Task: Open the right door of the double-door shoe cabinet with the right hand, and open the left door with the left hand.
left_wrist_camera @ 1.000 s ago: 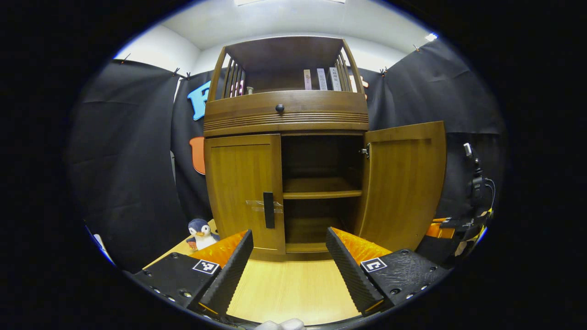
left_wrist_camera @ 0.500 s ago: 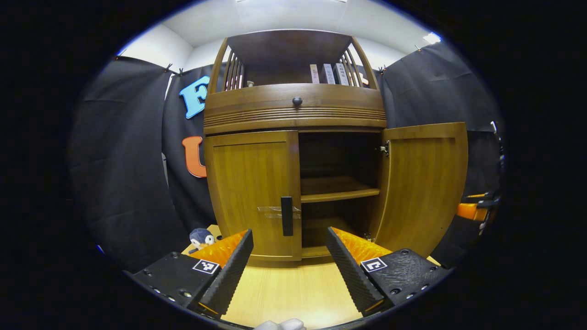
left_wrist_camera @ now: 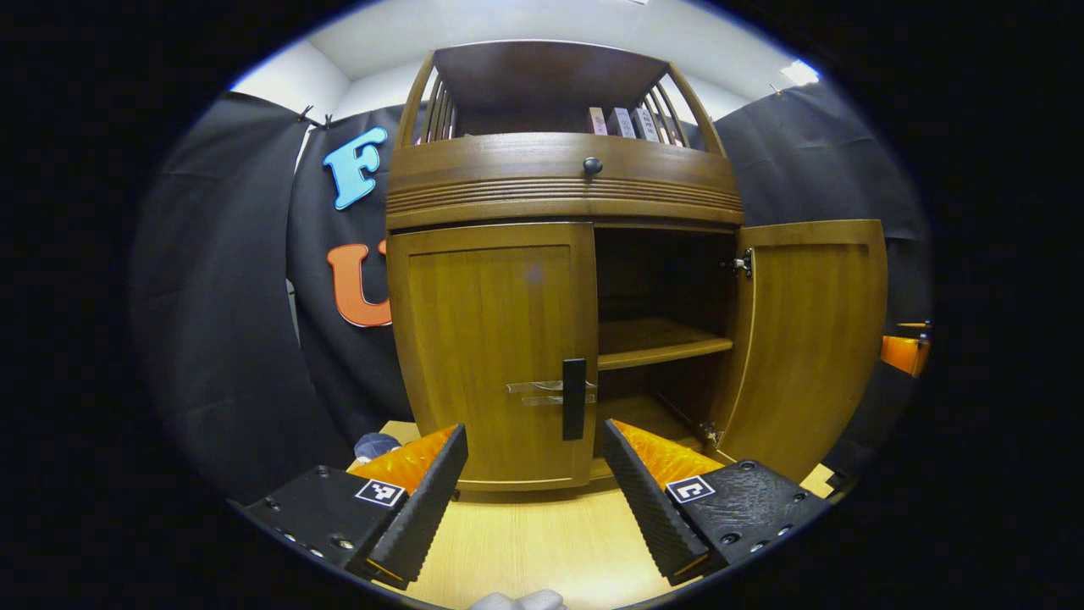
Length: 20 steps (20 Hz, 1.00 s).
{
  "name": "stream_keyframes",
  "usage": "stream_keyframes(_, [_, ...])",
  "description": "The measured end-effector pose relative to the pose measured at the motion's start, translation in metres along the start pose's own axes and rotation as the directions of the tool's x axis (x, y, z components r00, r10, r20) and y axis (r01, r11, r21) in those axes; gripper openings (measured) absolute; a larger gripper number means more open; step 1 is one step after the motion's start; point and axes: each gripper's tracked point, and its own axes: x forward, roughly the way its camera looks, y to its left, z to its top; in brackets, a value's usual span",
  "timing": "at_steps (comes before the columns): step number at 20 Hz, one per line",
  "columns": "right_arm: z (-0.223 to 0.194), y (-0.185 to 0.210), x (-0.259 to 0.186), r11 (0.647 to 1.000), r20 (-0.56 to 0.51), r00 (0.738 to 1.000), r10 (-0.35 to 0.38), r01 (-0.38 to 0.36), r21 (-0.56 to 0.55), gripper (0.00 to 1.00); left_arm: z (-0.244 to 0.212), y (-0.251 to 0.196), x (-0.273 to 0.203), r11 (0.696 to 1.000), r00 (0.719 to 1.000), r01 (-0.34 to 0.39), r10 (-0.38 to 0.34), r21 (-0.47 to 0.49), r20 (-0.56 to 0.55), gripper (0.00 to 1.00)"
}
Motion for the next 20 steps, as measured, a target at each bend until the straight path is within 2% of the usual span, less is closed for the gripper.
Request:
stream_keyframes(6, [-0.031, 0.093, 0.016, 0.995, -0.052, 0.993, 0.102, -0.101, 0.010, 1.00, -0.012, -0.007, 0.043, 0.999, 0.999, 0.030, -0.029, -0.017, 0.015, 0.96])
stream_keyframes(7, [-0.034, 0.101, 0.018, 0.994, -0.065, 0.991, 0.114, -0.113, 0.009, 1.00, -0.017, -0.011, 0.052, 0.999, 0.999, 0.037, -0.037, -0.020, 0.014, 1.00])
stream_keyframes(8, [-0.034, 0.108, 0.019, 0.992, -0.080, 0.989, 0.122, -0.122, 0.007, 1.00, -0.020, -0.014, 0.062, 0.999, 0.999, 0.038, -0.038, -0.022, 0.020, 0.96])
stream_keyframes(12, [-0.037, 0.114, 0.018, 0.992, -0.112, 0.986, 0.120, -0.123, -0.019, 1.00, -0.038, -0.026, 0.108, 0.999, 0.999, 0.033, -0.032, -0.041, 0.014, 0.96])
stream_keyframes(16, [-0.034, 0.109, 0.013, 0.994, -0.126, 0.988, 0.085, -0.093, -0.054, 1.00, -0.041, -0.033, 0.152, 0.998, 0.999, 0.030, -0.028, -0.064, 0.025, 0.96])
stream_keyframes(17, [-0.033, 0.105, 0.012, 0.995, -0.126, 0.989, 0.070, -0.079, -0.065, 1.00, -0.042, -0.035, 0.161, 0.997, 0.999, 0.029, -0.027, -0.066, 0.031, 1.00])
stream_keyframes(20, [-0.036, 0.097, 0.007, 0.995, -0.139, 0.989, 0.046, -0.058, -0.082, 1.00, -0.044, -0.043, 0.182, 0.997, 0.999, 0.031, -0.029, -0.068, 0.032, 0.89])
